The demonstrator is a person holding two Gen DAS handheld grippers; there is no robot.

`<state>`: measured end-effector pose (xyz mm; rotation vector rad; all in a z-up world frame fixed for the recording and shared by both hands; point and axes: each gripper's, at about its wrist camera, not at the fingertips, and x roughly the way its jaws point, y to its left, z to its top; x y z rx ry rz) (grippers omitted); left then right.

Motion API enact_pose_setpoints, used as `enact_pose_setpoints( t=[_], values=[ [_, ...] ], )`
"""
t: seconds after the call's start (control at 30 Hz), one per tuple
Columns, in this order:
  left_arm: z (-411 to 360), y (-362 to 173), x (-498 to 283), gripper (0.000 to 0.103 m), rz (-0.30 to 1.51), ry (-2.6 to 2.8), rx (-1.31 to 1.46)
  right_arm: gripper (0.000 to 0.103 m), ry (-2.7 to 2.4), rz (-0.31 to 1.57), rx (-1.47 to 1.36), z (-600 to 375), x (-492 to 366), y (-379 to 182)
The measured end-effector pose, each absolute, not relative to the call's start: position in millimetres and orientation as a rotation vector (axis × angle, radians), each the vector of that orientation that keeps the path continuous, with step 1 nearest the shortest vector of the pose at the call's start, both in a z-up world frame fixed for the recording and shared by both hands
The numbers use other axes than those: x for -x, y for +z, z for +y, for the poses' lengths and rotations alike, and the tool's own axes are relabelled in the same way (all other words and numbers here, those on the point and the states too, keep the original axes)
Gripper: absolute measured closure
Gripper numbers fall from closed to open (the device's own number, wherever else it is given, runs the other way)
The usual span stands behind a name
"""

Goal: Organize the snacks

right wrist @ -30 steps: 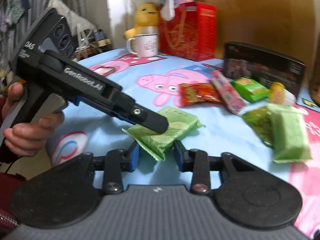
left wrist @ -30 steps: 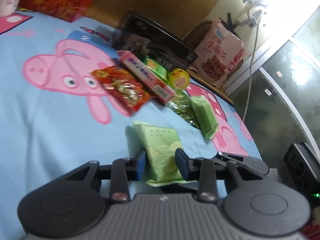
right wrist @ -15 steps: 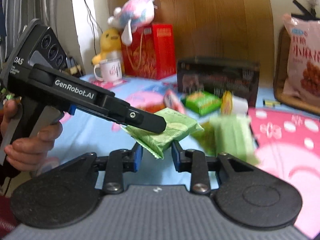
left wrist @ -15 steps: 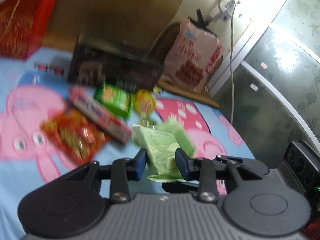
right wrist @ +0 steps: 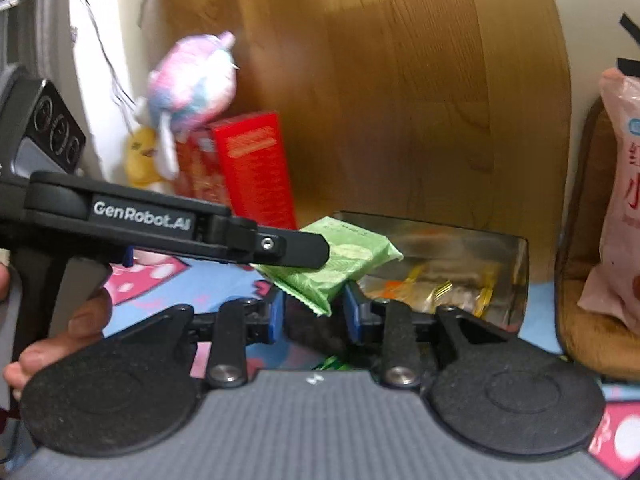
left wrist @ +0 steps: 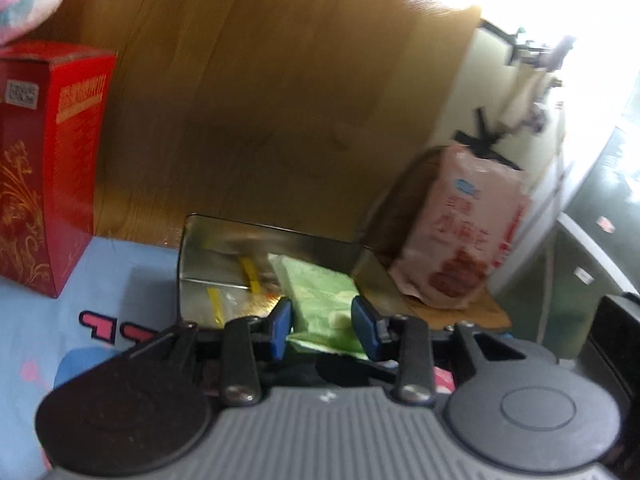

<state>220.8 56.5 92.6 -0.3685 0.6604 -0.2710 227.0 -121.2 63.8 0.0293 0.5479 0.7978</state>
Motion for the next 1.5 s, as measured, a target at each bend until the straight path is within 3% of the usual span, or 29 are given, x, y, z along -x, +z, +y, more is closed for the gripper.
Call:
enact_pose_setpoints(
  t=[0.13,0.3,0.37,0.43,0.5,0.67,0.73,1.03,1.33,1.47,1.5],
  values=[
    [63,81,-234,0.065,0.665,-0.206,0.391,0.061,0.728,0.532,0.016,-118,-238,58],
    [85,79,-201,0.063,0.617,-0.286,0.465,0.051,0.689,0.483,-0.150,-176,-225,60],
    [87,75,-190,0.063,0.628,-0.328,0.480,0.041,0.669,0.506,-0.196,-200,-215,50],
    [82,68,-180,0.063,0.654,-0.361,0.480,0.023,0.668,0.558,-0.217,-215,-206,36],
    [76,58,-173,0.063,0.687,-0.383,0.487,0.020,0.662,0.607,-0.196,-218,-202,22],
    [68,37,-155,0.063,0.751,-0.395,0.538,0.023,0.696,0.723,-0.135,-203,-212,3],
    [72,35,-143,0.063,0.754,-0.385,0.552,0.055,0.695,0.744,-0.109,-193,-217,1],
    [95,41,-84,0.059,0.725,-0.401,0.593,0.055,0.836,0.560,-0.108,-183,-144,47],
    [91,24,-38,0.058,0.762,-0.417,0.589,0.055,1.057,0.675,0.078,-119,-67,7],
    [88,15,-26,0.061,0.791,-0.407,0.588,0.053,1.015,0.591,0.165,-113,-51,10],
    [88,11,-25,0.064,0.806,-0.402,0.587,0.048,1.000,0.580,0.179,-113,-49,11]
  ],
)
